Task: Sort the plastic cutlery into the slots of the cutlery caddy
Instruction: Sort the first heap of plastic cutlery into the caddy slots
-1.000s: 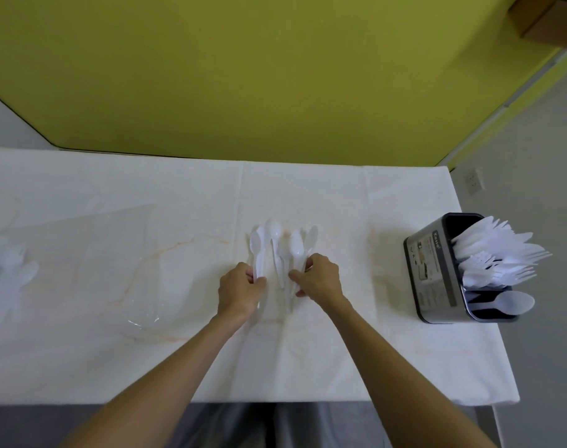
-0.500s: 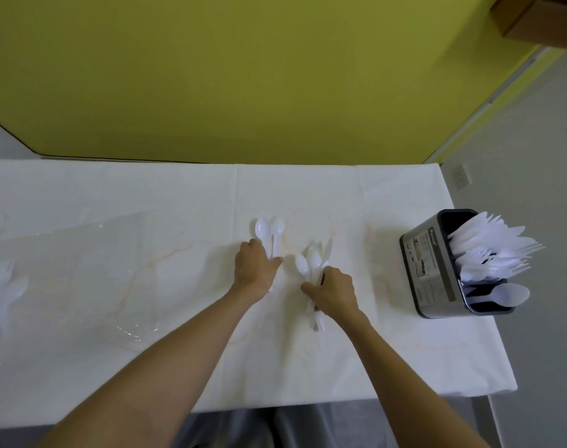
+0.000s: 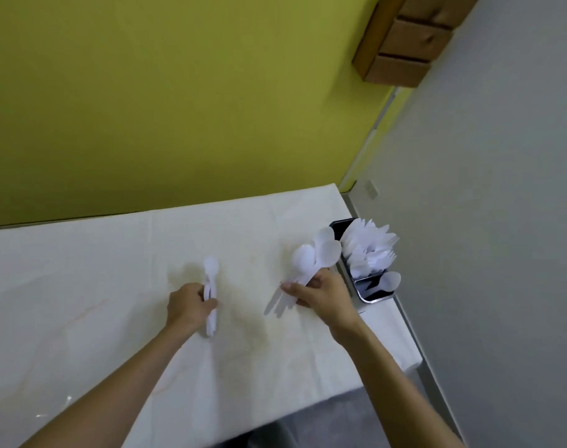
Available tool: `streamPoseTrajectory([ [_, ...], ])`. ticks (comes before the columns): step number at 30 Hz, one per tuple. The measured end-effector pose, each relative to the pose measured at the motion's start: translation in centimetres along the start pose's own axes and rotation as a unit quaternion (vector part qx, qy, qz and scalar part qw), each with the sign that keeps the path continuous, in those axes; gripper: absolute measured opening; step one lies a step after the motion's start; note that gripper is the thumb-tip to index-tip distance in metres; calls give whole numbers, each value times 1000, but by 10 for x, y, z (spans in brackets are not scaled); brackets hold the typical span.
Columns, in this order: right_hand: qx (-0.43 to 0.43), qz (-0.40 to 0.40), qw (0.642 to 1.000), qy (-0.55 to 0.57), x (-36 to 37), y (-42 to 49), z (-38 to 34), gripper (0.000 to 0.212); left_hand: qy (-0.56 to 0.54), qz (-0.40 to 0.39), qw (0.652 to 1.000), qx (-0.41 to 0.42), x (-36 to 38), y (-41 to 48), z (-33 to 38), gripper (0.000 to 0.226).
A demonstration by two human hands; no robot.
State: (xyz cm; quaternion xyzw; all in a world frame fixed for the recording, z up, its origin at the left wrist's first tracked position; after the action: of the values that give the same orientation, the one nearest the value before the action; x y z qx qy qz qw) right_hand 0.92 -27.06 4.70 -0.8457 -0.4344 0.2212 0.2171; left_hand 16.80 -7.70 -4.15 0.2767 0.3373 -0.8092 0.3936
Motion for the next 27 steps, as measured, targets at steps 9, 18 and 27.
streamPoseTrajectory([
  [9, 47, 181, 950, 251, -151, -29, 30, 14, -448, -78, 885, 96, 57, -41, 174, 13],
  [18, 1, 313, 950, 11, -160, -24, 42, 21, -189, 36, 953, 234, 106, -68, 244, 30],
  [27, -58, 219, 967, -114, -169, -23, 36, 27, -87, -4, 940, 331, 122, -66, 246, 21],
])
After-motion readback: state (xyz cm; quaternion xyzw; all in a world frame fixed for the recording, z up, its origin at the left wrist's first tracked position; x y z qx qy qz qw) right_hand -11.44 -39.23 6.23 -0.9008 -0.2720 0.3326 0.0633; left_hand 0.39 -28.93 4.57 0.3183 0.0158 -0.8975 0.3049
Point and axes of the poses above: each hand's wrist, its own y-axis towards the middle knuckle, its own x-axis out of the palm, z = x × y, the point moved 6 cm from there along y, towards the middle knuckle, and after that the axes turned 10 degrees about x, right-handed, at the moved point
